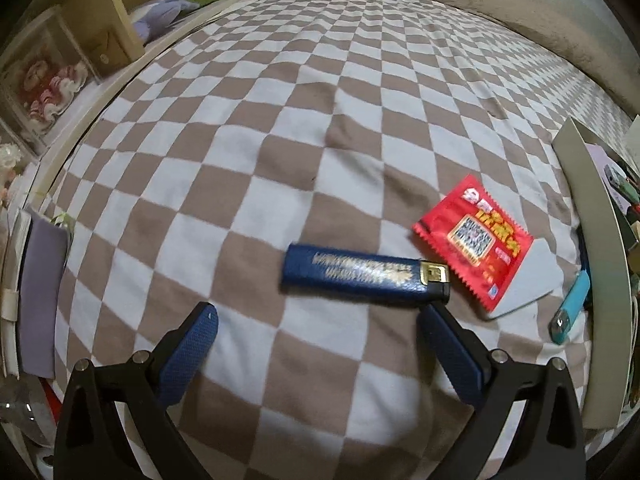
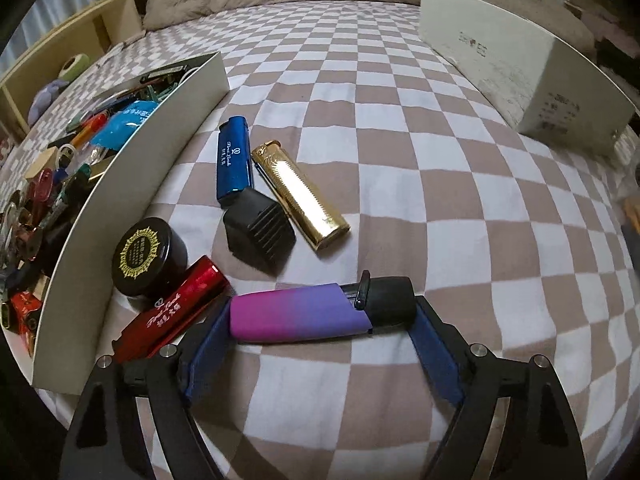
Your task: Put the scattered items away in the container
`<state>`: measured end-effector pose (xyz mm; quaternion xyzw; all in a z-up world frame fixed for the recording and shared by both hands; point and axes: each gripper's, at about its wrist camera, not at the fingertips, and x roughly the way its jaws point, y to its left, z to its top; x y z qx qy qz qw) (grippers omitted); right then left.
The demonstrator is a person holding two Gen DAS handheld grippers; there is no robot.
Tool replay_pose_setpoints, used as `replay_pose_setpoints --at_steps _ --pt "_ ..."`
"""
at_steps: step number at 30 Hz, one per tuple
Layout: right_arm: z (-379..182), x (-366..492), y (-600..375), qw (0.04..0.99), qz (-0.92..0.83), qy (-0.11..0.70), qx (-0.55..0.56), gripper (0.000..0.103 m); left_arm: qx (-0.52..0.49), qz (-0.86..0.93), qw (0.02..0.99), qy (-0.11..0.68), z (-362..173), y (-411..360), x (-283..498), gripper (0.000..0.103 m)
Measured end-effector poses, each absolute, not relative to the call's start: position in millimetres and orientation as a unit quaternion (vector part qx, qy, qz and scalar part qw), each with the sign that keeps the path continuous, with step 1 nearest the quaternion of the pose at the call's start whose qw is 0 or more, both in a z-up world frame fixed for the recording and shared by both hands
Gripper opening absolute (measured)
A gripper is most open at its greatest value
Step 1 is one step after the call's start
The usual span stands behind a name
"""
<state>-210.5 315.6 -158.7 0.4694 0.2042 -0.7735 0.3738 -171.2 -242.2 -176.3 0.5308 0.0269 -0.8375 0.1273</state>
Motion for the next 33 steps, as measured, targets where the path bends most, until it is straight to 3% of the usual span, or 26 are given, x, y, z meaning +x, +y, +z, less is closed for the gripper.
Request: replay_pose_setpoints --at_steps 15,26,29,31,33 --pt "-160.6 -211.5 322.9 0.368 -0.784 0.189 0.464 0.086 0.526 -0.842 0.118 0.019 -181.5 -216.1 -178.6 0.103" --pt "-161.0 -211.1 323.4 0.366 -0.788 0.185 0.459 0.086 0.516 -0.829 0.198 0.091 -183.9 -223.4 -192.4 0.103" --pt "-161.6 -207.4 323.2 0.358 -0.797 0.186 0.449 0.086 0.514 -0.830 0.202 0.082 -183.3 -219.6 -189.5 0.096" --pt "-161.8 -203.3 322.8 0.349 -0.805 0.190 0.440 0.086 0.510 -0.832 0.203 0.081 -181.5 -217.7 -185.7 0.084" --pt "-161.6 -200.6 322.7 0.345 -0.810 0.195 0.433 0.086 0.511 -0.834 0.196 0.077 -179.8 -215.3 -183.7 0.083"
